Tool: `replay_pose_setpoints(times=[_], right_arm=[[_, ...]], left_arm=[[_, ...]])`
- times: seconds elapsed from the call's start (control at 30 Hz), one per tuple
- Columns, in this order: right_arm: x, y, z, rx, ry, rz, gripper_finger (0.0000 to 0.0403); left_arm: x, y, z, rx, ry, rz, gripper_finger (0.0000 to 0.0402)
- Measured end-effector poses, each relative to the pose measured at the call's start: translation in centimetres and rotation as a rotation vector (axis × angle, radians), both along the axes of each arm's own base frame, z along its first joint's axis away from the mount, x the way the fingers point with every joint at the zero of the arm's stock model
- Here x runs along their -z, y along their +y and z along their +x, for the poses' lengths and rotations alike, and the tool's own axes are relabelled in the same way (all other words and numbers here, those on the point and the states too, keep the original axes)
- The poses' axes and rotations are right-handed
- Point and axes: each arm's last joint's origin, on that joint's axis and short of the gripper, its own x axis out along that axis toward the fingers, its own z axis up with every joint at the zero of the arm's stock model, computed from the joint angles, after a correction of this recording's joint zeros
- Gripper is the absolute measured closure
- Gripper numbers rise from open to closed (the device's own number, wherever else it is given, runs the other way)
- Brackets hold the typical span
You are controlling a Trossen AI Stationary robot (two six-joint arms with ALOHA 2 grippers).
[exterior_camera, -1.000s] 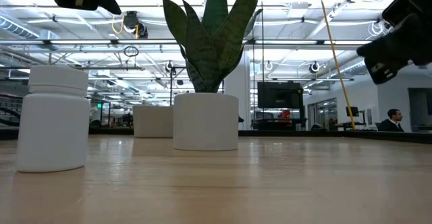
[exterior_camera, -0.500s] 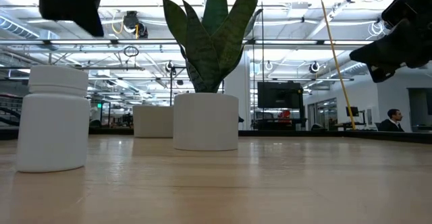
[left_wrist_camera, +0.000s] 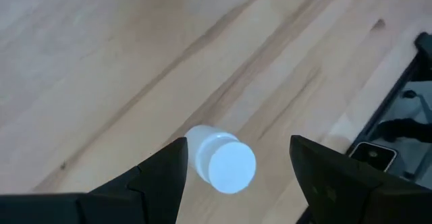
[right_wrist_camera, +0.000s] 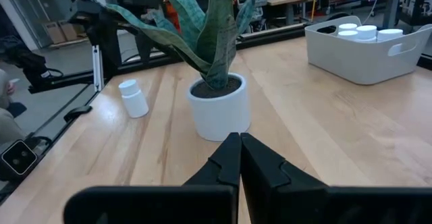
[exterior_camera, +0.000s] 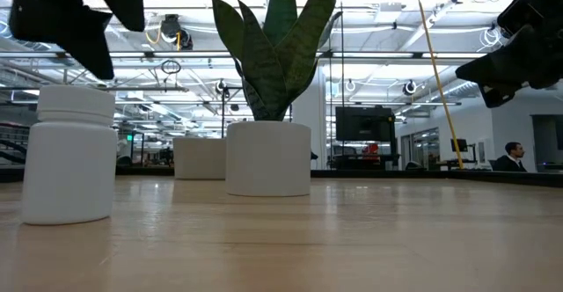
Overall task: Pick and place pill bottles into a basket
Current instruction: Put the white medicine bottle into the gray bin
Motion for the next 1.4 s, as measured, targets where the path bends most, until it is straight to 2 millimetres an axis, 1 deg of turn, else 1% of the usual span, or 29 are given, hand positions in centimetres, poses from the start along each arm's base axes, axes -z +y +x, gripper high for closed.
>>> replay_pose_setpoints(times=[0.17,0.4,0.6,0.87,1.1,1.2,1.4], right_arm=[[0.0,0.0,0.0,0.000,0.000,0.000,0.0403],[0.0,0.0,0.0,0.000,0.000,0.000,0.0403],[0.0,0.0,0.0,0.000,0.000,0.000,0.0403],[0.0,0.0,0.0,0.000,0.001,0.000,0.0403],[0.0,0.0,0.0,0.000,0.001,0.000,0.0403],[0.0,0.0,0.0,0.000,0.003,-0.002,0.0403],[0.1,0.0,0.0,-0.001,0.006,-0.003,0.0403]], left_arm=[[0.9,-0.4,0.2,-0.013,0.035,-0.013,0.0137],[1.4,-1.0,0.1,-0.003,0.062,-0.035,0.0137],[1.8,-1.3,0.1,0.002,0.071,-0.034,0.0137],[1.7,-1.4,0.1,0.014,0.052,-0.020,0.0137],[2.6,-2.2,0.8,0.035,0.037,-0.047,0.0137],[3.5,-2.6,0.7,0.053,0.076,-0.037,0.0137],[4.5,-3.1,0.7,0.070,0.112,-0.033,0.0137]])
